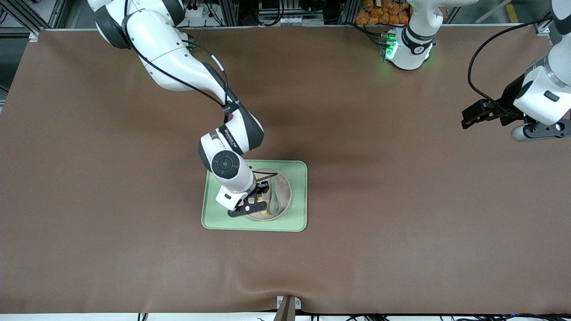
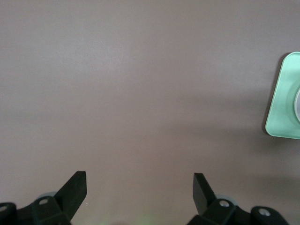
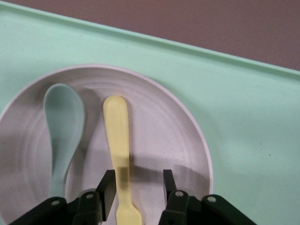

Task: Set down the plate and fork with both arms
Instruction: 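Grasp the yellow fork with the right gripper and lift it, then lower the fork onto the tray beside the plate and open the right gripper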

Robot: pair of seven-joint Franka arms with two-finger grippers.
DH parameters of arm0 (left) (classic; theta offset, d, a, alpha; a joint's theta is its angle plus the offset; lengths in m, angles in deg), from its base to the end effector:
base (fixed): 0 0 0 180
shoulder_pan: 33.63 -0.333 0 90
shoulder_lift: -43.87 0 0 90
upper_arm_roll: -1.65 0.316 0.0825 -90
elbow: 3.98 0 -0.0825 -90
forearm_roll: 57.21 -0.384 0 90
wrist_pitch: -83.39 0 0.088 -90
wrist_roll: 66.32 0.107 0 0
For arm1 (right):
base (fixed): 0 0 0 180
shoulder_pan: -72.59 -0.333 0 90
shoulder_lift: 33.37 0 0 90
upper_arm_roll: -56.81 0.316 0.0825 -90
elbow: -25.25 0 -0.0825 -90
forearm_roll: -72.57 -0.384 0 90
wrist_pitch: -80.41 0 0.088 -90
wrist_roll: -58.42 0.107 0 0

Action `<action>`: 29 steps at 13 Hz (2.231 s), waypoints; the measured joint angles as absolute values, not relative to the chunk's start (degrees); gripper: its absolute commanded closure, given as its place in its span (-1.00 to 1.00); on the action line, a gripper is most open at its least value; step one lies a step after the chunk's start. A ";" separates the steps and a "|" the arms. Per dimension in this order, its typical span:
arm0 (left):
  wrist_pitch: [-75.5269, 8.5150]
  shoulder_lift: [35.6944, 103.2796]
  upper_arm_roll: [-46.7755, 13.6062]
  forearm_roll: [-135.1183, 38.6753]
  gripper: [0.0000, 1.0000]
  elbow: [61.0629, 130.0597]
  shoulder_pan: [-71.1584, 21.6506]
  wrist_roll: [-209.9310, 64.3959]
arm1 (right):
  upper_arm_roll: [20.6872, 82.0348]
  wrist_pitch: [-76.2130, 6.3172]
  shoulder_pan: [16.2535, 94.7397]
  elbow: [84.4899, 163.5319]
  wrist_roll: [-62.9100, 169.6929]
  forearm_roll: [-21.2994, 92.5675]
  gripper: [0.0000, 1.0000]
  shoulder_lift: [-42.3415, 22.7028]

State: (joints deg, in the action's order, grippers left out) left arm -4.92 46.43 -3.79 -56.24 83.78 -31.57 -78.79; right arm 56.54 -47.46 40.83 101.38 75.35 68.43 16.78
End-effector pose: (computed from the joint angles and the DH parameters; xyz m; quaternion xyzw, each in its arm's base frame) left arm 0.5602 -0.0744 0.6155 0.9989 0.0433 -0.0190 0.0074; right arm 0.6336 0.3916 0.2070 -0.9939 -0.1059 -0.0016 0.0303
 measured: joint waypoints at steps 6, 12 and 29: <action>-5.21 45.93 -3.71 -56.24 -1.00 84.45 -33.17 -77.34 | 56.55 -48.31 40.23 101.38 75.69 68.44 0.61 17.53; -5.30 45.93 -3.87 -56.24 -1.00 84.83 -33.20 -77.33 | 56.42 -49.39 39.73 101.18 75.86 68.45 1.00 18.13; -5.30 45.93 -3.95 -56.24 -1.00 85.06 -33.20 -77.33 | 55.83 -36.56 52.04 96.65 70.50 62.51 1.00 16.47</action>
State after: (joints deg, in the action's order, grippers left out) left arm -5.30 45.93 -3.95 -56.24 85.06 -33.20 -77.33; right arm 55.83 -36.56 52.04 96.65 70.50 62.51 16.47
